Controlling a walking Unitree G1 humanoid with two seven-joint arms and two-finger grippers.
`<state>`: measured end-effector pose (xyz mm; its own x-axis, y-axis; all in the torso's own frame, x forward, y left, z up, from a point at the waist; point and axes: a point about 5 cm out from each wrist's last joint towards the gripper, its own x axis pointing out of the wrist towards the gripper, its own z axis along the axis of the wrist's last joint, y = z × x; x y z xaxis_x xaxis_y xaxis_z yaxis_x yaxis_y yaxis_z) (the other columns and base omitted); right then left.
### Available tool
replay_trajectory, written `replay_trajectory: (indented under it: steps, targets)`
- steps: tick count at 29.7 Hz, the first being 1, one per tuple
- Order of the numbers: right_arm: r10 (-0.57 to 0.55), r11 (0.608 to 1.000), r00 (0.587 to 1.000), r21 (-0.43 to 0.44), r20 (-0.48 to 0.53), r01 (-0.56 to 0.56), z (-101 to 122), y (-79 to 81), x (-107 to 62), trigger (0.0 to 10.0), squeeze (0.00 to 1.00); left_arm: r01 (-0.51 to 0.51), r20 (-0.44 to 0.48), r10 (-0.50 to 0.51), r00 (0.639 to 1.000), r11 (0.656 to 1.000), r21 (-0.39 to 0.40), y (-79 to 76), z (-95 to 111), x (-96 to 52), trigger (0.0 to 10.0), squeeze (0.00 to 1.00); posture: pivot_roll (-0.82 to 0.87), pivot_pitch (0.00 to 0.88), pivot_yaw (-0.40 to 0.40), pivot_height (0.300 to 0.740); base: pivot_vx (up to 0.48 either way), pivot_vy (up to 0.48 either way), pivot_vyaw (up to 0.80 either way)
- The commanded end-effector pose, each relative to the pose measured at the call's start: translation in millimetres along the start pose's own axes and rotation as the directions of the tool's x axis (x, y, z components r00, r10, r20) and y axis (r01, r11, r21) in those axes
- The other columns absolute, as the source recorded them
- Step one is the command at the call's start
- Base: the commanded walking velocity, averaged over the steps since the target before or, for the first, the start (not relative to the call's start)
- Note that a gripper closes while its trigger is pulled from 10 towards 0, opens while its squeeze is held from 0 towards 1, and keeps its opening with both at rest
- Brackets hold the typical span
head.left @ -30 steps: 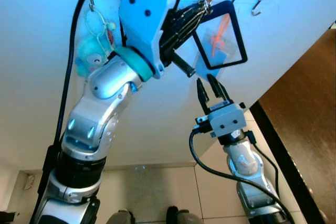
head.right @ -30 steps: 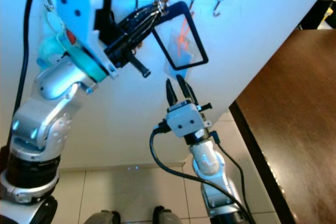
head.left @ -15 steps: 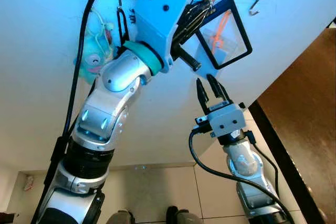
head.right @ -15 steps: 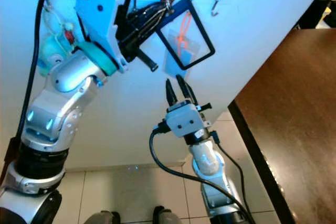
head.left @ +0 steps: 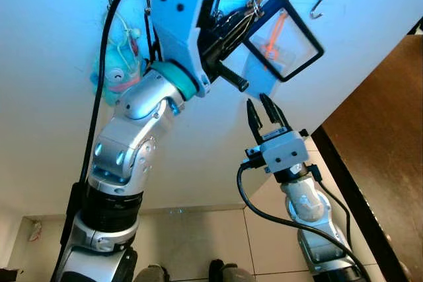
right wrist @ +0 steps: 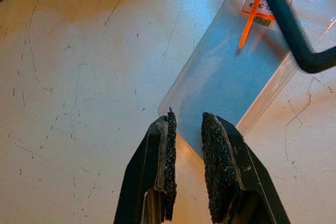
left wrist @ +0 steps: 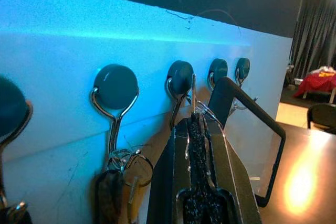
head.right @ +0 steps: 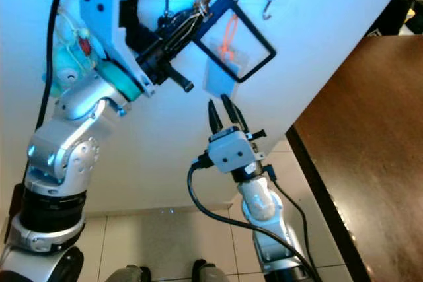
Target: Hang keys on a hook
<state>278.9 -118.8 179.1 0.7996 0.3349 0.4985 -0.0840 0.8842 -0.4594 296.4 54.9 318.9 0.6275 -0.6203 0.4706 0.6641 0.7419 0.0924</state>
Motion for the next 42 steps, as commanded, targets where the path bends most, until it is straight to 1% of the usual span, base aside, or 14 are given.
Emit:
replay_trajectory:
  steps: [1, 18, 24, 27, 28, 29, 30, 33, 35, 36, 37, 38, 40, 42]
  targets:
    - [0.005, 1.000, 1.000, 0.002, -0.015, -0.005, -3, 0.6, -3.8, 10.0, 0.00, 0.018, -0.048, -0.019, 0.999, 0.999, -0.035, -1.5, -10, -5.3, 10.0, 0.00, 0.10, 0.121, 0.022, 0.740, 0.000, 0.000, 0.00]
    - [0.005, 1.000, 1.000, 0.002, -0.015, -0.005, -3, 1.4, -3.8, 10.0, 0.00, 0.068, -0.129, -0.075, 0.989, 0.996, -0.057, -6.6, -21, -12.2, 10.0, 0.00, 0.10, 0.120, 0.023, 0.740, 0.000, 0.000, 0.00]
    - [0.006, 1.000, 1.000, 0.004, -0.016, -0.006, -3, 1.9, -4.2, 10.0, 0.00, 0.068, -0.151, -0.068, 0.986, 0.998, -0.005, -5.1, -23, -13.2, 10.0, 0.00, 0.10, 0.116, 0.024, 0.740, 0.000, 0.000, 0.00]
    - [0.005, 1.000, 1.000, 0.003, -0.016, -0.005, -3, 2.0, -4.5, 10.0, 0.00, 0.048, -0.156, -0.039, 0.987, 0.997, 0.054, -2.2, -24, -14.8, 10.0, 0.00, 0.10, 0.111, 0.023, 0.740, 0.000, 0.000, 0.00]
    - [0.004, 1.000, 1.000, 0.003, -0.017, -0.004, -3, 1.9, -4.7, 10.0, 0.00, 0.021, -0.147, -0.008, 0.989, 0.996, 0.089, 1.2, -22, -16.9, 10.0, 0.43, 0.10, 0.110, 0.024, 0.740, 0.000, 0.000, 0.00]
    - [0.004, 1.000, 1.000, 0.002, -0.017, -0.004, -3, 1.8, -4.6, 10.0, 0.00, 0.009, -0.141, 0.004, 0.990, 0.996, 0.094, 2.7, -22, -17.8, 10.0, 0.43, 0.10, 0.110, 0.024, 0.740, 0.000, 0.000, 0.00]
    - [0.003, 1.000, 1.000, 0.002, -0.017, -0.003, -3, 1.6, -4.6, 10.0, 0.00, 0.000, -0.133, 0.011, 0.991, 0.996, 0.085, 4.7, -20, -20.7, 10.0, 1.00, 0.10, 0.106, 0.022, 0.740, 0.000, 0.000, 0.00]
    - [0.000, 1.000, 1.000, 0.002, -0.017, 0.000, -4, 0.5, -4.3, 10.0, 0.00, -0.005, -0.116, 0.016, 0.993, 0.996, 0.089, 7.7, -14, -30.6, 10.0, 1.00, 0.09, 0.103, 0.023, 0.740, 0.000, 0.000, 0.00]
    - [-0.003, 1.000, 1.000, 0.000, -0.016, 0.003, -3, -1.1, -3.6, 10.0, 0.00, -0.006, -0.122, 0.024, 0.992, 0.990, 0.141, 11.6, -8, -42.9, 10.0, 1.00, 0.09, 0.101, 0.023, 0.740, 0.000, 0.000, 0.00]
    - [-0.003, 1.000, 1.000, 0.000, -0.016, 0.003, -3, -1.1, -3.6, 10.0, 0.00, -0.006, -0.122, 0.024, 0.992, 0.990, 0.141, 11.6, -8, -42.9, 10.0, 1.00, 0.09, 0.101, 0.023, 0.740, 0.000, 0.000, 0.00]
    - [-0.003, 1.000, 1.000, 0.003, -0.014, 0.003, -3, -2.4, -2.9, 10.0, 0.00, 0.012, -0.154, 0.023, 0.988, 0.976, 0.218, 13.9, -6, -53.4, 10.0, 0.69, 0.10, 0.095, 0.022, 0.740, 0.000, 0.000, 0.00]
    - [-0.003, 1.000, 1.000, 0.012, -0.015, 0.004, -2, -3.7, -2.4, 10.0, 0.00, 0.035, -0.189, 0.018, 0.982, 0.962, 0.271, 14.9, -6, -63.3, 10.0, 0.03, 0.10, 0.093, 0.022, 0.740, 0.000, 0.000, 0.00]
    - [-0.007, 1.000, 1.000, 0.023, -0.018, 0.008, -2, -5.3, -2.0, 10.0, 0.00, 0.053, -0.217, 0.012, 0.976, 0.954, 0.294, 15.1, -5, -72.0, 10.0, 0.00, 0.10, 0.093, 0.022, 0.740, 0.000, 0.000, 0.00]
    - [-0.029, 0.997, 0.998, 0.068, -0.054, 0.033, -3, -11.1, -4.3, 10.0, 0.00, 0.061, -0.260, 0.017, 0.965, 0.955, 0.290, 14.4, -5, -88.5, 10.0, 0.00, 0.10, 0.090, 0.013, 0.740, 0.000, 0.000, 0.00]
